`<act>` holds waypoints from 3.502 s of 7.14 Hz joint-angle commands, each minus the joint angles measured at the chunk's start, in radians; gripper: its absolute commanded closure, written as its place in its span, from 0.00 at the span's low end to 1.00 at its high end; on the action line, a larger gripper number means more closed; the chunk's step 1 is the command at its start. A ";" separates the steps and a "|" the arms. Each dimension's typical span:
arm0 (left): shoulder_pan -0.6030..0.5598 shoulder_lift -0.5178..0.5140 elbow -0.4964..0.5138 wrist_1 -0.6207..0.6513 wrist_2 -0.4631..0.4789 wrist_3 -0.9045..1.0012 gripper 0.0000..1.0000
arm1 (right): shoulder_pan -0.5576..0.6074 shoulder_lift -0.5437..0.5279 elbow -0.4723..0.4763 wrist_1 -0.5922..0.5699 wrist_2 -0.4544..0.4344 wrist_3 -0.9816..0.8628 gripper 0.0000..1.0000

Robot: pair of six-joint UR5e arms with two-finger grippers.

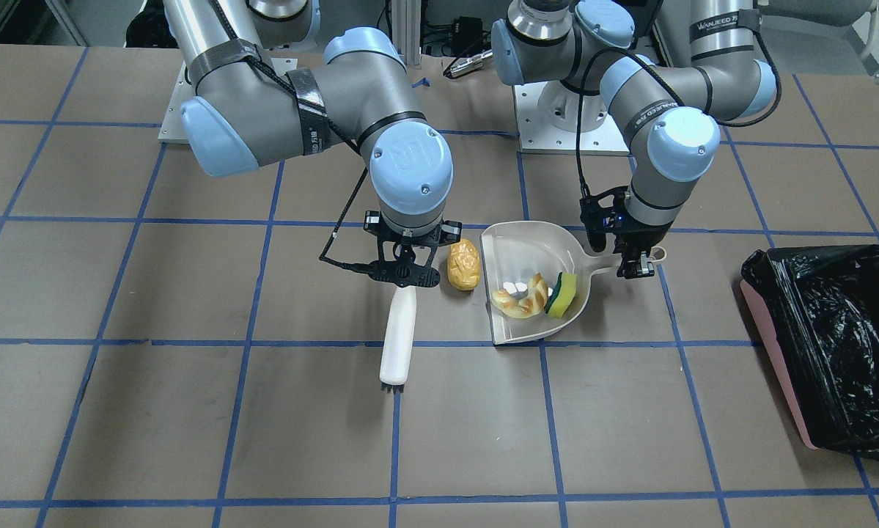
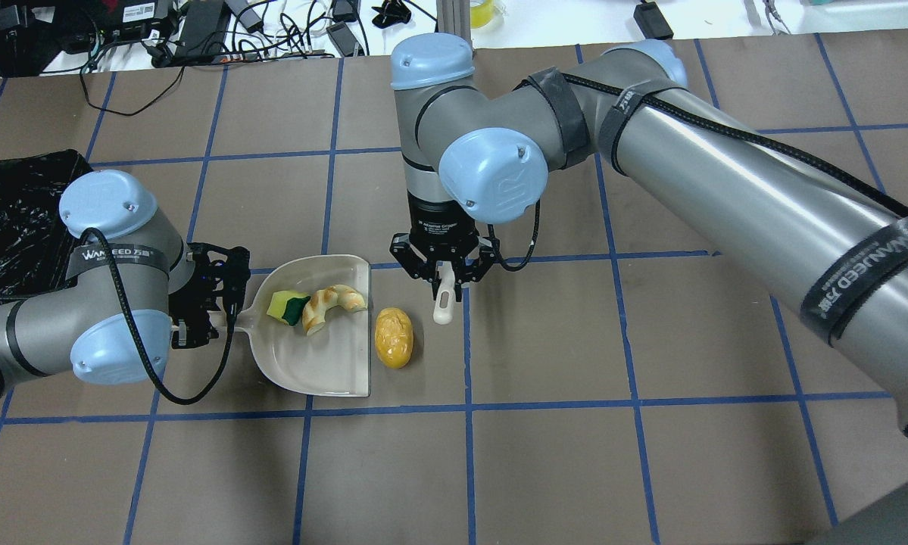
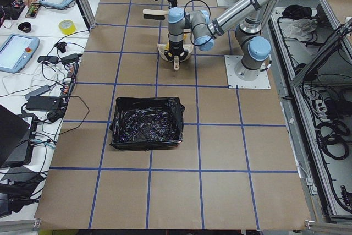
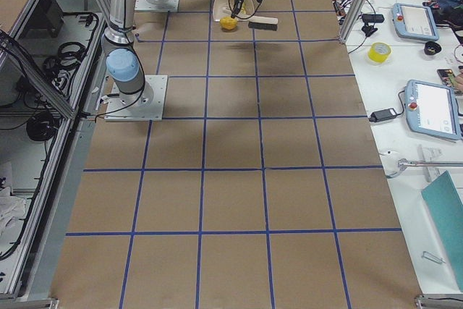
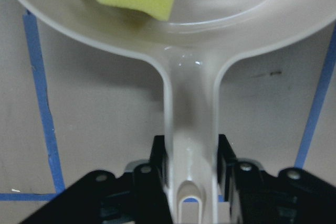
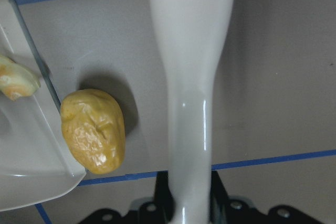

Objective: Sweep and dump trash into bin
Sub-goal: 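Move the dustpan beside the yellow potato with the left gripper, then sweep the yellow potato into the dustpan with the right gripper's brush, then return the brush to its spot and release it with the right gripper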

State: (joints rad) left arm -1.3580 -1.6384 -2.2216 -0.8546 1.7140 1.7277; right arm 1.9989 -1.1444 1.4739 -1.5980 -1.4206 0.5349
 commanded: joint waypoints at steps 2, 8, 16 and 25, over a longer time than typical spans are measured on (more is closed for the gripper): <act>-0.006 0.003 -0.013 0.012 -0.001 -0.011 1.00 | 0.017 0.003 0.078 -0.060 -0.003 0.031 1.00; -0.006 0.000 -0.007 0.012 -0.002 -0.011 1.00 | 0.239 0.006 0.183 -0.176 0.165 0.238 1.00; -0.006 0.000 -0.007 0.012 -0.002 -0.011 1.00 | 0.158 -0.006 0.100 -0.196 0.099 0.111 1.00; -0.006 -0.003 -0.001 0.012 -0.005 -0.011 1.00 | -0.693 -0.005 0.095 -0.127 -0.190 -0.770 1.00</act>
State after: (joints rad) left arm -1.3638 -1.6425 -2.2238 -0.8422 1.7089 1.7165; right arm 1.3974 -1.1904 1.5703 -1.7095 -1.6022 -0.1051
